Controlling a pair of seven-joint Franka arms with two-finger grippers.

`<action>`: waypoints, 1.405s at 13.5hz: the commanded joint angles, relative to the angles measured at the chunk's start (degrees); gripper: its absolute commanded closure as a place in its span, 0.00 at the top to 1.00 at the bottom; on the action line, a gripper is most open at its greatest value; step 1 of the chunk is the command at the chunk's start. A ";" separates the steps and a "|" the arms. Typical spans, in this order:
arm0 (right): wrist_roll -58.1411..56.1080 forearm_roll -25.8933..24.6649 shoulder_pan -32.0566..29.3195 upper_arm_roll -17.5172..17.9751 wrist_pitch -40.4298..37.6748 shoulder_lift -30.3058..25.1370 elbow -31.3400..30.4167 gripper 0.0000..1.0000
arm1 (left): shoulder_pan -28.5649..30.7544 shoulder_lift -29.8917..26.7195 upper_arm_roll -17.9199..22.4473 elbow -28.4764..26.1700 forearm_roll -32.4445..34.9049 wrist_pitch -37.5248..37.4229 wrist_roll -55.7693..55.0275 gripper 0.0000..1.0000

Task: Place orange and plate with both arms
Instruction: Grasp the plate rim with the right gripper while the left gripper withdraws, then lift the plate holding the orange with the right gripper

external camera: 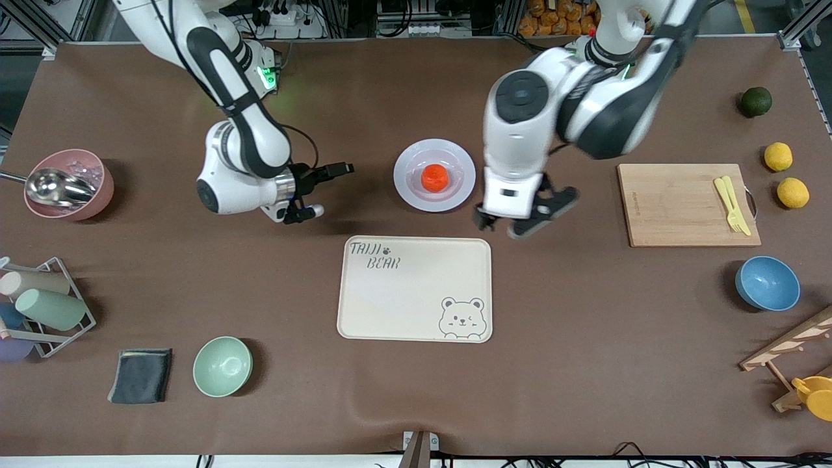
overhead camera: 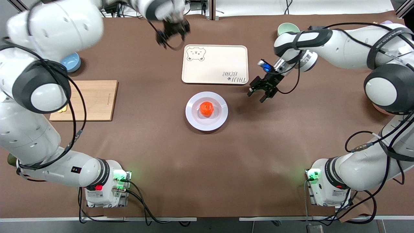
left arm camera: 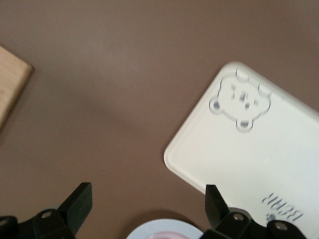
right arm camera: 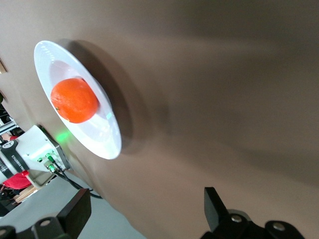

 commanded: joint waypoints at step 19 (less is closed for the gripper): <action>-0.84 31.69 22.48 -0.55 21.12 8.81 2.33 1.00 | 6.62 -14.78 27.16 3.57 -16.02 -5.93 62.24 1.00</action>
